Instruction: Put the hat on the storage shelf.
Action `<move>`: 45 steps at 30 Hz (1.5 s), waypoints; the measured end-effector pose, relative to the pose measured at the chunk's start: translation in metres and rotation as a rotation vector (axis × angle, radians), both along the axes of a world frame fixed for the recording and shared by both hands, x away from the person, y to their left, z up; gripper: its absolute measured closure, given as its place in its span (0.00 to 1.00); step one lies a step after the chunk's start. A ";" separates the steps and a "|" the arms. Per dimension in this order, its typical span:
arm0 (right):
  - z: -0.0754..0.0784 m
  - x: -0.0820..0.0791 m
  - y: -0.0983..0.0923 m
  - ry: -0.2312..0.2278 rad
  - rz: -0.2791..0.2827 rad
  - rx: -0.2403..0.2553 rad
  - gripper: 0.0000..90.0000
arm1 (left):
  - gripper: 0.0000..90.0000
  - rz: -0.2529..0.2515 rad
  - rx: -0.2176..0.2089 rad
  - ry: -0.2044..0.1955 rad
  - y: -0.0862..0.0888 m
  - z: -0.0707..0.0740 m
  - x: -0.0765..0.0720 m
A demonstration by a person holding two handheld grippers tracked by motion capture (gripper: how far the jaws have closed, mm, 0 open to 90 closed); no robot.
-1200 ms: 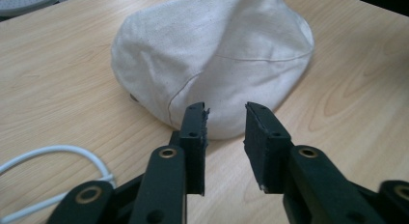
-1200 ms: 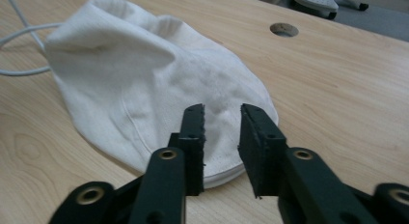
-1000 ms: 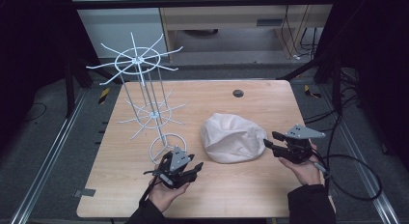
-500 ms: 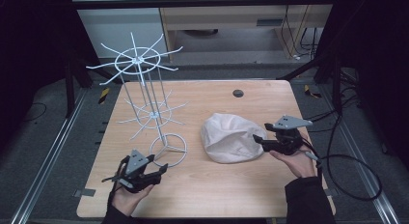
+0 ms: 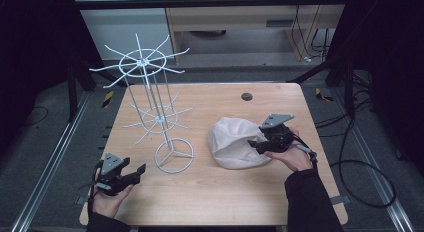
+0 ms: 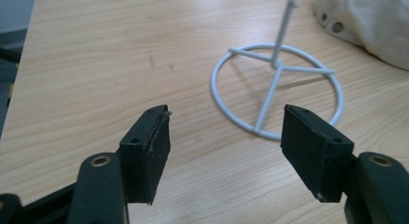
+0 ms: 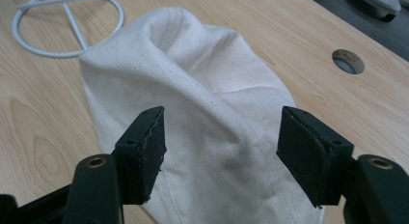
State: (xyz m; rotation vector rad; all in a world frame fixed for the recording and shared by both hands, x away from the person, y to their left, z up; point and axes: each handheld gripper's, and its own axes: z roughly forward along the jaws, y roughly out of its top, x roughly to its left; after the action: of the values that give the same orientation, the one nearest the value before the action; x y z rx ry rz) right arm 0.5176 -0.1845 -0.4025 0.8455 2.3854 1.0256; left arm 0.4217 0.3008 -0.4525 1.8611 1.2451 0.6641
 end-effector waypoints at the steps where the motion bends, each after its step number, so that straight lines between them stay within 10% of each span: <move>1: -0.002 0.002 0.001 0.002 0.009 -0.014 0.38 | 0.38 0.008 -0.005 0.005 0.002 -0.001 0.001; 12: -0.026 0.025 0.017 0.042 0.054 -0.074 0.44 | 0.39 0.074 0.006 0.024 0.020 -0.011 0.013; 17: -0.030 0.027 0.022 0.004 0.046 -0.095 0.61 | 0.40 0.081 0.014 0.027 0.022 -0.011 0.014; 24: -0.032 0.027 0.030 -0.029 0.086 -0.116 0.55 | 0.42 0.075 0.018 0.032 0.021 -0.012 0.015; 35: -0.039 0.029 0.036 0.095 0.076 -0.165 0.93 | 0.43 0.067 0.026 0.035 0.020 -0.012 0.015; 45: -0.025 0.021 0.029 0.078 0.077 -0.089 0.99 | 0.44 0.072 0.029 0.038 0.021 -0.012 0.015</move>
State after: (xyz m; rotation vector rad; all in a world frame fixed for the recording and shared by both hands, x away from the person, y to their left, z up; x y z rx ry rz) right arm 0.5382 -0.1556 -0.4273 0.7812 2.5262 0.9231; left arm 0.4367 0.3215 -0.4647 1.8675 1.3391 0.6926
